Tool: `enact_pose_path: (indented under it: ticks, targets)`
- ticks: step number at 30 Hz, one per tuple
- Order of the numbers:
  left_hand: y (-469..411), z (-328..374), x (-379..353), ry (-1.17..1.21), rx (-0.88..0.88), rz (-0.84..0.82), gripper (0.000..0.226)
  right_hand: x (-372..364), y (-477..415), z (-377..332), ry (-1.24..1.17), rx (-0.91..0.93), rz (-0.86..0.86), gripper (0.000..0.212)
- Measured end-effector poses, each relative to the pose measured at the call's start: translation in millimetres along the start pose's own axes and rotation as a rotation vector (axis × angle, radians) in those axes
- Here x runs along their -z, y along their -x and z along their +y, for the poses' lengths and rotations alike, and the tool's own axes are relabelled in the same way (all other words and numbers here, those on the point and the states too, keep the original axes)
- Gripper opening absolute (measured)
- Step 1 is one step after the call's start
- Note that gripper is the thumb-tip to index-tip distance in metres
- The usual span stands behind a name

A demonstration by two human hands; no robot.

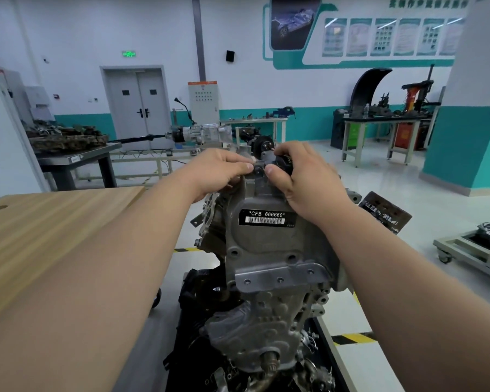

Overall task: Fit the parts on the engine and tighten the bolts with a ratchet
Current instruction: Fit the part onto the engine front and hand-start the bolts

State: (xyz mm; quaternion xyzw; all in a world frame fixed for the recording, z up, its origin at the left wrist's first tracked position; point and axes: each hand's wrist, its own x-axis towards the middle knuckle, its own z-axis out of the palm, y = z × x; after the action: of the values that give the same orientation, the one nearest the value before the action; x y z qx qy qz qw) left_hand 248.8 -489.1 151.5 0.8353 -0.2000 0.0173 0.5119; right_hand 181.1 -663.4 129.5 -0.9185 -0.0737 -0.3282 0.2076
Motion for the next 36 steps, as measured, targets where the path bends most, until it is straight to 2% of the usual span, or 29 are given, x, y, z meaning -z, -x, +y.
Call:
enact_pose_path:
  ticks: [2,6,9,11,14,16,20,25,29,33,36]
  targets:
    - [4,-3,-9,0.007,0.021,0.059,0.017,3,0,-2,-0.004,-0.012,-0.031,0.043]
    - [23,-16,-45,0.044,-0.043,0.305,0.046,8,1,-8,0.031,-0.039,-0.080,0.042]
    - [31,-16,-70,0.006,-0.135,0.524,0.047,10,1,-18,0.166,-0.056,-0.067,0.039]
    - [30,-15,-71,0.048,-0.198,0.627,0.046,9,-4,-31,0.327,0.011,-0.026,0.035]
    - [30,-20,-67,0.045,-0.307,0.578,0.048,7,-17,-52,0.541,0.143,-0.079,0.030]
    - [32,-23,-65,0.046,-0.350,0.560,0.052,10,-22,-61,0.597,0.141,-0.149,0.022]
    - [32,-25,-66,0.050,-0.341,0.556,0.048,11,-22,-65,0.669,0.160,-0.159,0.007]
    - [34,-26,-67,0.080,-0.310,0.565,0.040,8,-26,-67,0.769,0.212,-0.131,0.021]
    - [36,-27,-68,0.106,-0.303,0.567,0.048,9,-21,-62,0.864,0.301,-0.128,0.007]
    - [35,-27,-68,0.110,-0.299,0.568,0.045,9,-18,-60,0.919,0.320,-0.106,0.025]
    - [33,-26,-67,0.100,-0.288,0.555,0.043,8,-22,-65,0.892,0.316,-0.128,0.027]
